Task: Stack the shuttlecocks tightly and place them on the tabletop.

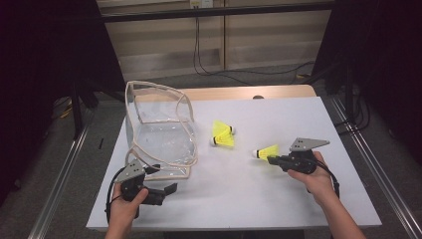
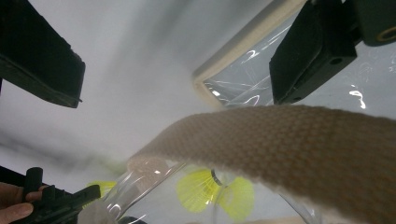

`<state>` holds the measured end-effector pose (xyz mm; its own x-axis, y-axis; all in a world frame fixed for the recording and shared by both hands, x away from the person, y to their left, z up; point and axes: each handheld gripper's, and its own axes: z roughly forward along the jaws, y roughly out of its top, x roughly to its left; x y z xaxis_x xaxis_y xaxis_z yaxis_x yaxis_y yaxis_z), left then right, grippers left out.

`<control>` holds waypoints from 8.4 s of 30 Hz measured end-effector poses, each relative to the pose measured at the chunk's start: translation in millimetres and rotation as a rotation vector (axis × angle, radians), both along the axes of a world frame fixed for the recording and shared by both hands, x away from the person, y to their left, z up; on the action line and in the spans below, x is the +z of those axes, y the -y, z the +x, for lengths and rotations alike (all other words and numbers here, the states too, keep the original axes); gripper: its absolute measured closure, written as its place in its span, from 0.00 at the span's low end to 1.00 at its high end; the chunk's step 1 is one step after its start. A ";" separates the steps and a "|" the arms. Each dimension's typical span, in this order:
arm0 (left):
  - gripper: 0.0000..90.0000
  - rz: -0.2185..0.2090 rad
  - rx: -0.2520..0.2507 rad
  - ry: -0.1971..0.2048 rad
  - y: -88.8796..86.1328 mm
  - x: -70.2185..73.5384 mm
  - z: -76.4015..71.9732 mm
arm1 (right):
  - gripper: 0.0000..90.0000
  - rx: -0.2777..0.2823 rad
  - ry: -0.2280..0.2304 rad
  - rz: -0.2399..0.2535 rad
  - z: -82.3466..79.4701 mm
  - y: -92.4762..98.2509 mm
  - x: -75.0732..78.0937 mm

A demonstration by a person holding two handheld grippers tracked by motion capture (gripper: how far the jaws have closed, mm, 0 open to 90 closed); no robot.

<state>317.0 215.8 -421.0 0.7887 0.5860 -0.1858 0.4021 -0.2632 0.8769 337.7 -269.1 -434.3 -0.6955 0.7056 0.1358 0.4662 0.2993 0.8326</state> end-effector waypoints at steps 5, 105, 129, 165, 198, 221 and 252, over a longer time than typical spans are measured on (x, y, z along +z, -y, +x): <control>0.04 0.000 0.001 0.000 -0.4 -0.4 -0.1 | 1.00 -0.001 0.008 0.010 2.3 -4.4 2.1; 0.04 0.007 0.012 -0.014 -4.9 -3.6 -1.3 | 1.00 -0.025 0.073 -0.008 57.0 -37.8 15.1; 0.04 0.007 0.011 -0.009 -5.0 -3.7 -1.4 | 1.00 -0.030 0.065 -0.012 63.6 -43.5 8.2; 0.04 0.016 0.013 -0.019 -5.0 -5.6 -0.4 | 1.00 -0.014 0.068 -0.023 72.3 -56.3 3.4; 0.04 0.017 0.011 -0.019 -4.9 -5.8 -0.1 | 1.00 0.007 0.064 -0.043 77.6 -63.3 1.2; 0.04 0.015 0.012 -0.014 -5.0 -5.0 -0.5 | 1.00 0.029 0.052 -0.053 79.5 -72.2 -4.2; 0.04 0.014 0.009 -0.014 -4.2 -5.5 -0.4 | 1.00 0.047 0.046 -0.064 78.2 -81.0 -9.5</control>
<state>316.6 219.9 -426.5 0.7808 0.5955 -0.1890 0.4170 -0.2714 0.8675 415.9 -188.1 -443.9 -0.7323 0.6784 0.0584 0.4122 0.3733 0.8311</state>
